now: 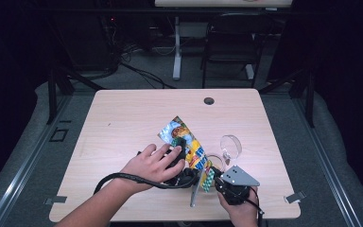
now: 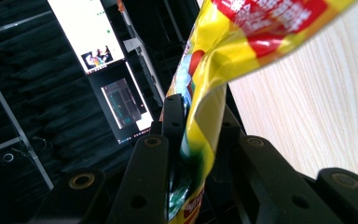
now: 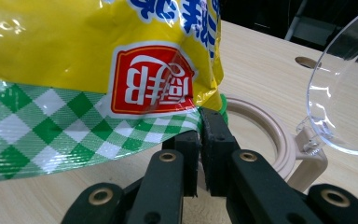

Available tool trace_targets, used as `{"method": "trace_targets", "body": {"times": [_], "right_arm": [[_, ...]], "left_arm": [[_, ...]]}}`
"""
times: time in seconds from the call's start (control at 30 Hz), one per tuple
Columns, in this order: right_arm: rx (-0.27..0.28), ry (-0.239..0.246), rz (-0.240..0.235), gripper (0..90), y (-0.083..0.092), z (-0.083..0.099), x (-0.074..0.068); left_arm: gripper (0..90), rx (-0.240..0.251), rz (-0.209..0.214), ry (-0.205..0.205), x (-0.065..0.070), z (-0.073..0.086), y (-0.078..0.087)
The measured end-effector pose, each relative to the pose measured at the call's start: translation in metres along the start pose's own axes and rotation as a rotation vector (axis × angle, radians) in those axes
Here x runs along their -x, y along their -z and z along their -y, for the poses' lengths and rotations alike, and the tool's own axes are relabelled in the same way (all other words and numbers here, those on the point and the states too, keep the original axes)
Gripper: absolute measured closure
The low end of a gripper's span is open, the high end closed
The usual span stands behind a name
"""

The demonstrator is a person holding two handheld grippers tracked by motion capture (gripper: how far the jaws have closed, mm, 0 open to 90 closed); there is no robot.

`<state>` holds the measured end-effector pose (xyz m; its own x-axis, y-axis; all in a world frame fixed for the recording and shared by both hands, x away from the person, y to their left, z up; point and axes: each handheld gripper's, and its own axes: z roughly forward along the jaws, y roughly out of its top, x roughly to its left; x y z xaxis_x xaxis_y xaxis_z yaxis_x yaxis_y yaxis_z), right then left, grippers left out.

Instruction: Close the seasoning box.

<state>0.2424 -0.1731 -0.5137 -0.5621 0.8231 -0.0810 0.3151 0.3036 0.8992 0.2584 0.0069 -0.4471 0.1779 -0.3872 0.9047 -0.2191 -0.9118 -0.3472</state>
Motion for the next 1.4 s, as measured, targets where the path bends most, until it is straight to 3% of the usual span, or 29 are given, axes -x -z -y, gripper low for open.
{"method": "trace_targets", "body": {"times": [0.3, 0.63, 1.4], "right_arm": [[0.000, 0.001, -0.001, 86.3, 0.0003, 0.0001, 0.0000], [-0.004, 0.003, -0.002, 86.3, -0.0002, 0.0002, 0.0001], [-0.003, 0.008, -0.003, 86.4, -0.0001, -0.0001, -0.0010]], "left_arm": [[81.9, 0.006, 0.015, 0.003, -0.0020, -0.0013, 0.0007], [83.7, 0.009, -0.004, -0.001, -0.0026, -0.0027, 0.0012], [84.5, 0.008, 0.009, 0.006, -0.0047, -0.0028, 0.0020]]}}
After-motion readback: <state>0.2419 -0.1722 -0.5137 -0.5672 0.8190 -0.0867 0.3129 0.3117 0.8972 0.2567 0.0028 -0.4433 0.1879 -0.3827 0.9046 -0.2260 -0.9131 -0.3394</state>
